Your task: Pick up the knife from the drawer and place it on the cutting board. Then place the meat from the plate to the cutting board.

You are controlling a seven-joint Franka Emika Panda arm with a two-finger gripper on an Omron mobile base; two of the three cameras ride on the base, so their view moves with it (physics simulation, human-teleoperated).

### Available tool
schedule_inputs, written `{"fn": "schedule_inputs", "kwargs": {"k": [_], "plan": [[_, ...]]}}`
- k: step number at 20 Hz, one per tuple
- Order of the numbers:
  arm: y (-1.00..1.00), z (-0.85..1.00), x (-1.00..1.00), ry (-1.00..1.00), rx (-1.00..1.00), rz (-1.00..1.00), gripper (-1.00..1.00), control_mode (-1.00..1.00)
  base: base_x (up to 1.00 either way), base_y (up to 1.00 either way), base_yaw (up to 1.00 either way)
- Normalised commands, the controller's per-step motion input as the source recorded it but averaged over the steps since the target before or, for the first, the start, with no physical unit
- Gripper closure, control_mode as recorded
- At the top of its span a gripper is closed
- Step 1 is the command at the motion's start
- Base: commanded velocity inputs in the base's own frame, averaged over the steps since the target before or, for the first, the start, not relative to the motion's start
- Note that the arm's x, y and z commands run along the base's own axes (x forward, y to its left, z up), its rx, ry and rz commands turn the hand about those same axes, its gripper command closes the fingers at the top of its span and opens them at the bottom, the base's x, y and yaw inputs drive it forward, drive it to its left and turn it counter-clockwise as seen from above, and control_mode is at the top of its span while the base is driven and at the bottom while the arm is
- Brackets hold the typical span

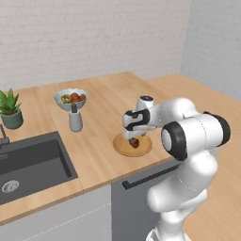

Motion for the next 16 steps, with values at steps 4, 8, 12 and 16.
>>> {"fn": "schedule_inputs", "kwargs": {"k": [4,8,12,16], "plan": [[0.05,-0.14,0.14,0.01,0.00,0.00,-1.00,-1.00,0.00,0.00,0.00],[0.10,-0.12,0.00,0.03,0.00,0.00,-1.00,-1.00,0.00,0.00,0.00],[0.03,-0.16,0.00,0.02,0.00,0.00,-1.00,-1.00,0.00,0.00,0.00],[0.00,-0.15,0.03,0.03,0.00,0.00,-1.00,-1.00,0.00,0.00,0.00]]}}
